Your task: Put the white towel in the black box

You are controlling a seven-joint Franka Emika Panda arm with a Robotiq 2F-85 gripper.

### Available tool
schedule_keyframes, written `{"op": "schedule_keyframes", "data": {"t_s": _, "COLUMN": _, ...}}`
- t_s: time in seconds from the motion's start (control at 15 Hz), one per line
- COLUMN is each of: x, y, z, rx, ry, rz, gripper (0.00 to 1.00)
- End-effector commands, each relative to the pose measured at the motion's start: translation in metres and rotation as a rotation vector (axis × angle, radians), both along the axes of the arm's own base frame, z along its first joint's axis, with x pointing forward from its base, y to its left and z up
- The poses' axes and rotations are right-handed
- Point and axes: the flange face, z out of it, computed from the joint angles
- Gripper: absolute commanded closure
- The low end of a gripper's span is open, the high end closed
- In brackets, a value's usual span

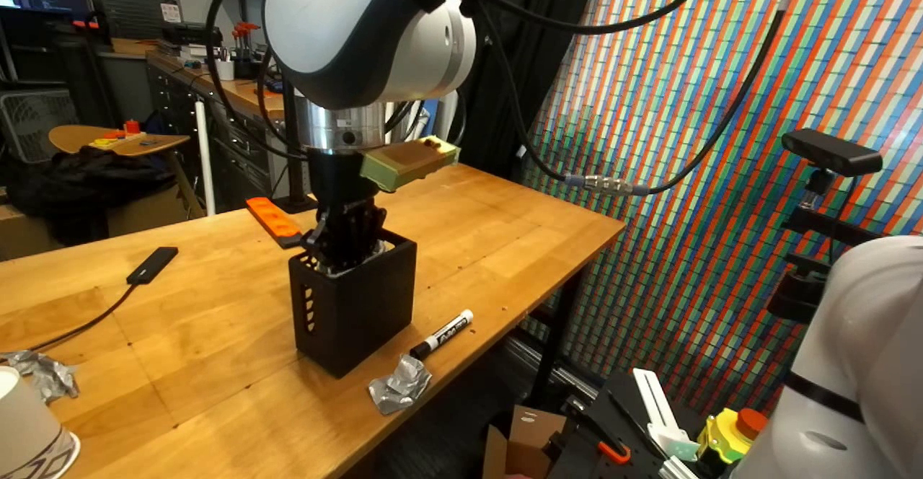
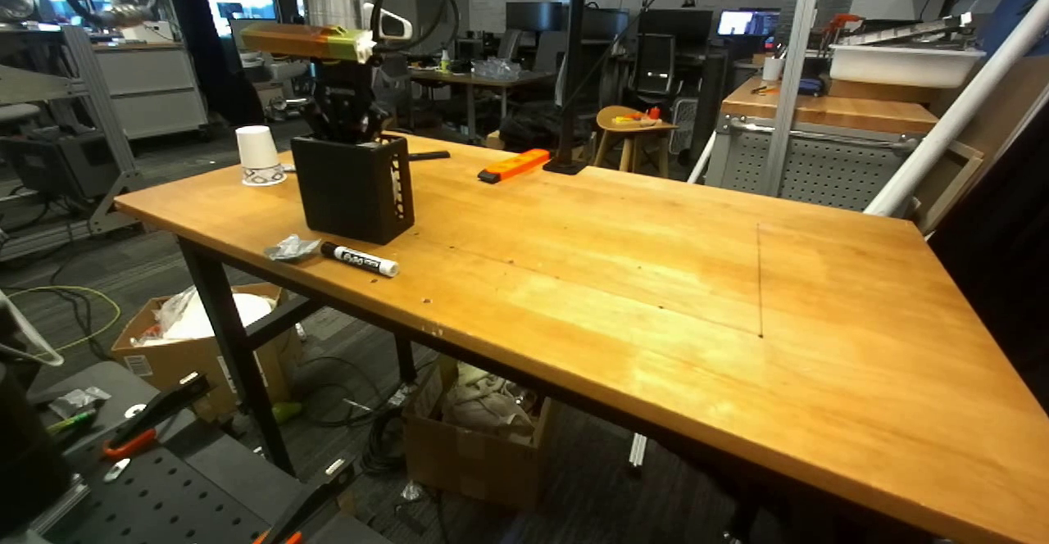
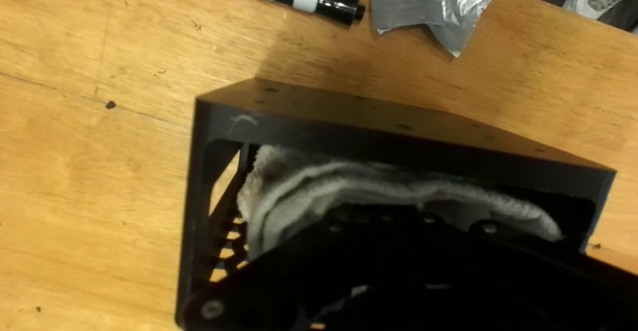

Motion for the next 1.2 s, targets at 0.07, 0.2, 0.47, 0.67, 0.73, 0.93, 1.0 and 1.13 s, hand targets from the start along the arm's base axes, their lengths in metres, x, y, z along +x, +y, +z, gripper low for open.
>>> {"op": "schedule_keyframes", "data": {"t_s": 0.07, "x": 0.002, "y": 0.0, "z": -0.024, "rx": 0.092, "ry": 0.036, "rz": -0.058, "gripper": 0.99}}
{"op": "schedule_keyframes", "data": {"t_s": 0.2, "x": 0.003, "y": -0.003, "z": -0.039, "rx": 0.145, "ry": 0.054, "rz": -0.098, "gripper": 0.99}}
{"op": "schedule_keyframes", "data": {"t_s": 0.47, "x": 0.002, "y": -0.004, "z": -0.063, "rx": 0.231, "ry": 0.077, "rz": -0.149, "gripper": 0.99}}
{"op": "schedule_keyframes", "data": {"t_s": 0.67, "x": -0.001, "y": -0.007, "z": -0.061, "rx": 0.281, "ry": 0.08, "rz": -0.169, "gripper": 0.99}}
{"op": "schedule_keyframes", "data": {"t_s": 0.73, "x": -0.002, "y": -0.008, "z": -0.058, "rx": 0.293, "ry": 0.078, "rz": -0.174, "gripper": 0.99}}
{"op": "schedule_keyframes", "data": {"t_s": 0.93, "x": -0.002, "y": -0.015, "z": -0.04, "rx": 0.313, "ry": 0.058, "rz": -0.188, "gripper": 0.99}}
{"op": "schedule_keyframes", "data": {"t_s": 1.0, "x": -0.002, "y": -0.018, "z": -0.031, "rx": 0.31, "ry": 0.047, "rz": -0.189, "gripper": 0.99}}
{"op": "schedule_keyframes", "data": {"t_s": 1.13, "x": -0.002, "y": -0.02, "z": -0.013, "rx": 0.298, "ry": 0.017, "rz": -0.189, "gripper": 0.99}}
